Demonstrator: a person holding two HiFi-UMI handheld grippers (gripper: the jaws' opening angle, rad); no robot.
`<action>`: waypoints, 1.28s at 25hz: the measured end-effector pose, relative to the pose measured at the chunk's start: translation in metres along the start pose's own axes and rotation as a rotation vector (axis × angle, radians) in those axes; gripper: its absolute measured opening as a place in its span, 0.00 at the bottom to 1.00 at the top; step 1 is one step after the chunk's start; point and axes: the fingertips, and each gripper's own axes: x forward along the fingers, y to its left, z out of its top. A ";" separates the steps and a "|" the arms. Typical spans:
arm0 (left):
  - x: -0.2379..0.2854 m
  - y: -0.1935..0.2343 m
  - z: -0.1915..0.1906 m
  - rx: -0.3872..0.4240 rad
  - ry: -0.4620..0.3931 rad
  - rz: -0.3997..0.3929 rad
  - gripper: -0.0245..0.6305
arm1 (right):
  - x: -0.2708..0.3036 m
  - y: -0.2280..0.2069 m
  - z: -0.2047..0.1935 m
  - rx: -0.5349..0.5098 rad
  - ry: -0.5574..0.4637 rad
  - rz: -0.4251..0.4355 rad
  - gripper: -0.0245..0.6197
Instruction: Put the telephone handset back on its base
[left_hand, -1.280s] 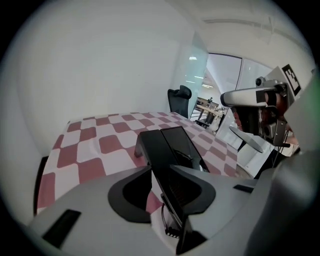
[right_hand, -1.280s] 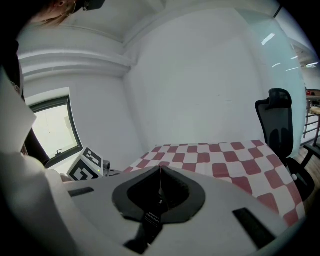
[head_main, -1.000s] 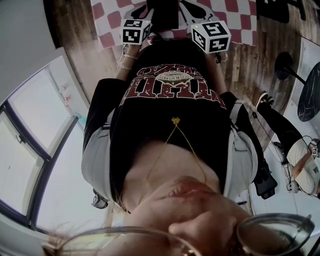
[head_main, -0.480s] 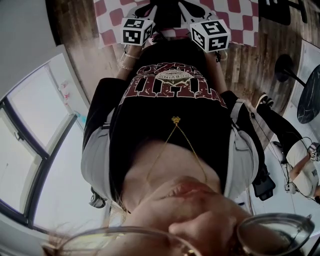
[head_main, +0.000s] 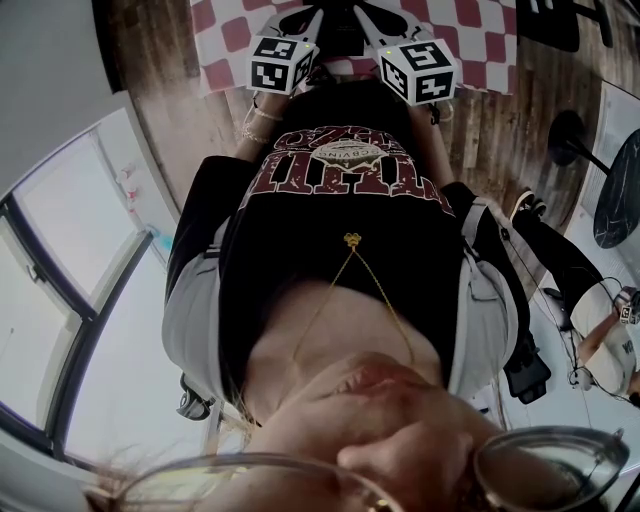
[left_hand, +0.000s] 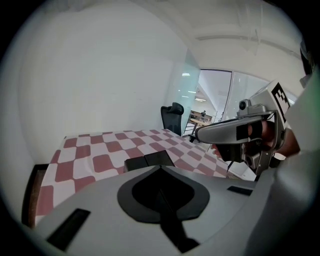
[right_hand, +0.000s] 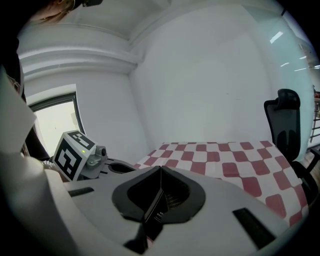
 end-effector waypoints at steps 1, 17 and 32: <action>0.000 -0.001 0.002 0.000 -0.007 -0.003 0.05 | 0.001 0.001 0.001 -0.002 -0.001 0.001 0.07; -0.013 -0.011 0.034 0.005 -0.096 -0.012 0.05 | 0.005 0.017 0.017 -0.020 -0.043 0.019 0.07; -0.043 -0.014 0.082 0.048 -0.224 -0.004 0.05 | 0.000 0.039 0.066 -0.058 -0.157 0.053 0.07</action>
